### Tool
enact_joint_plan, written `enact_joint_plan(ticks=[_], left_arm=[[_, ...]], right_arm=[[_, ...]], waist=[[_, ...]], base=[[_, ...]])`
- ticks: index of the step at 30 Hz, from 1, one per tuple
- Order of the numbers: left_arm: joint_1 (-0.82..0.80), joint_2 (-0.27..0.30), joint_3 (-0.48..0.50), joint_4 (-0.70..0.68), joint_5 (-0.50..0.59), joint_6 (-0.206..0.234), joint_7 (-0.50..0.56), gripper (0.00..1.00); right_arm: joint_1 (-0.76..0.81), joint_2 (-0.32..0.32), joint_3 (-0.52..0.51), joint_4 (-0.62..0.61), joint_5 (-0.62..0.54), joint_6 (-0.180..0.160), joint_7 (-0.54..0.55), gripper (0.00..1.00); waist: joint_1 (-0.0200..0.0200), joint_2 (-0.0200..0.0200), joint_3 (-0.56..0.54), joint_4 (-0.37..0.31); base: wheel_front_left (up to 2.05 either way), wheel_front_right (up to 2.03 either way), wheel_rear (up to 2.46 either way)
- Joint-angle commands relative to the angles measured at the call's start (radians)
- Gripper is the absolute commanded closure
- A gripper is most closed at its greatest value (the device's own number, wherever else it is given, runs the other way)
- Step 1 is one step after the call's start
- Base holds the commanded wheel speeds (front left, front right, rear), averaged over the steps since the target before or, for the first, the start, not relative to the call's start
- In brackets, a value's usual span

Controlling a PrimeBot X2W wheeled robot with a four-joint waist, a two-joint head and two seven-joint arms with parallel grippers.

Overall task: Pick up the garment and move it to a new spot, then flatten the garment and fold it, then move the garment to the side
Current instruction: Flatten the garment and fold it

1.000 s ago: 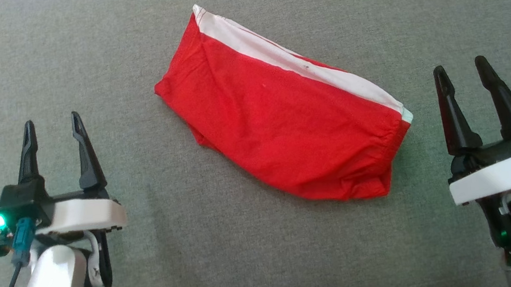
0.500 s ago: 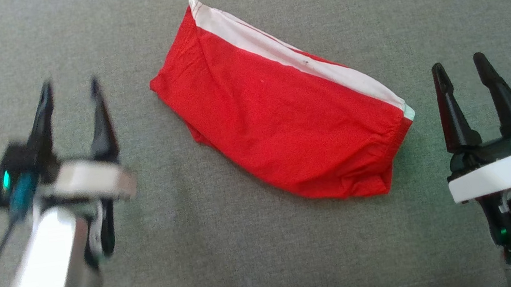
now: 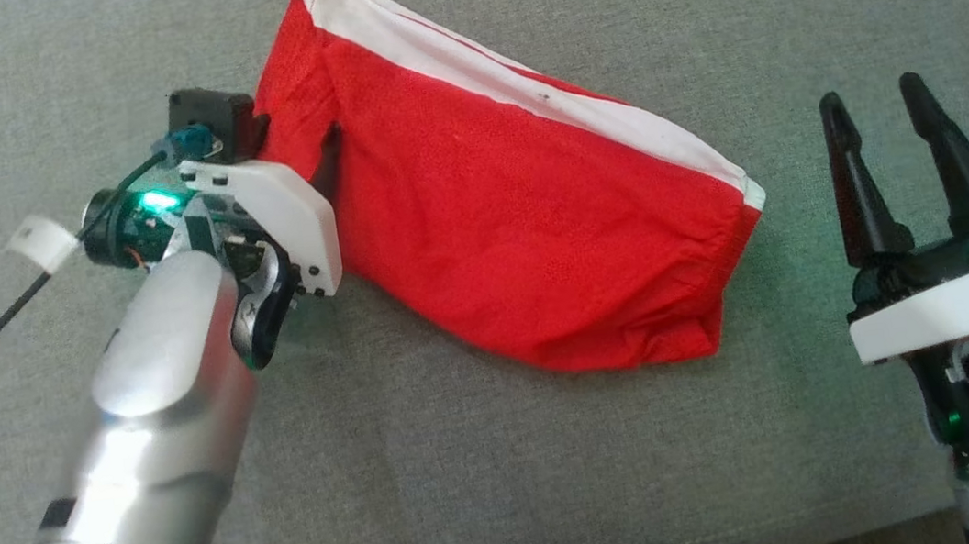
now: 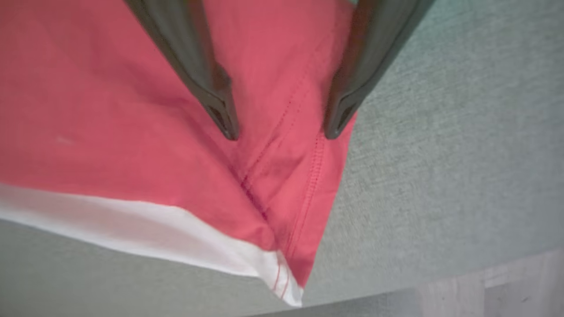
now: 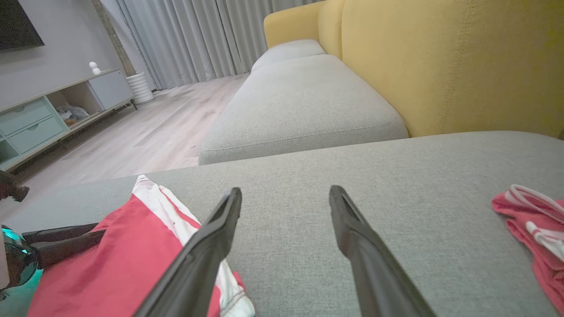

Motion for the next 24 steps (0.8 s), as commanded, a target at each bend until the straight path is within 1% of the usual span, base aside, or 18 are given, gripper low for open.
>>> enact_joint_plan(ticks=[1, 3, 8, 10, 12, 15, 16, 17, 20, 24], left_arm=[[-0.048, 0.021, 0.023, -0.016, -0.001, -0.003, 0.005, 0.00], [-0.072, 0.013, 0.014, 0.041, 0.005, 0.001, 0.020, 0.00], [-0.112, 0.000, -0.014, 0.164, 0.035, 0.038, 0.061, 0.00], [-0.120, -0.009, -0.027, 0.211, 0.040, 0.045, 0.100, 0.00], [-0.117, -0.030, -0.028, 0.253, 0.013, 0.019, 0.170, 0.00], [-0.109, -0.052, -0.037, 0.298, -0.024, -0.036, 0.278, 0.00], [-0.107, -0.055, -0.039, 0.304, -0.034, -0.049, 0.296, 0.62], [-0.097, -0.062, -0.033, 0.309, -0.063, -0.070, 0.324, 1.00], [-0.087, -0.055, -0.041, 0.300, -0.074, -0.085, 0.326, 1.00], [-0.074, -0.026, -0.050, 0.263, -0.063, -0.088, 0.275, 1.00]], right_arm=[[-0.002, 0.000, 0.015, -0.033, 0.008, -0.002, 0.004, 0.00], [0.006, 0.000, 0.006, -0.035, 0.008, -0.002, 0.005, 0.00], [0.016, 0.007, 0.002, -0.046, 0.005, -0.002, 0.012, 0.00], [0.017, 0.010, 0.003, -0.050, 0.007, -0.002, 0.015, 0.00], [0.016, 0.012, 0.005, -0.052, 0.009, -0.002, 0.018, 0.00], [0.016, 0.014, 0.007, -0.052, 0.012, -0.002, 0.022, 0.00], [0.016, 0.014, 0.007, -0.052, 0.012, -0.002, 0.023, 0.00], [0.019, 0.015, 0.007, -0.051, 0.012, -0.002, 0.023, 0.00], [0.026, 0.015, 0.002, -0.051, 0.011, -0.002, 0.025, 0.00], [0.033, 0.016, 0.002, -0.047, 0.012, -0.002, 0.028, 0.00]], waist=[[-0.0002, 0.0000, 0.002, -0.003], [-0.0002, 0.0000, 0.005, -0.005], [-0.0002, 0.0000, 0.005, -0.011], [-0.0002, 0.0000, 0.004, -0.014], [-0.0002, 0.0000, 0.002, -0.018], [-0.0002, 0.0000, -0.001, -0.022], [-0.0002, 0.0000, -0.002, -0.023], [-0.0002, 0.0000, -0.006, -0.023], [-0.0002, 0.0000, -0.016, -0.018], [-0.0002, 0.0000, -0.032, -0.006]], base=[[0.00, 0.00, 0.00], [0.00, 0.00, 0.00], [0.00, 0.00, 0.00], [0.00, 0.00, 0.00], [0.00, 0.00, 0.00], [0.00, 0.00, 0.00], [0.00, 0.00, 0.00], [0.00, 0.00, 0.00], [0.00, 0.00, 0.00], [0.00, 0.00, 0.00]])
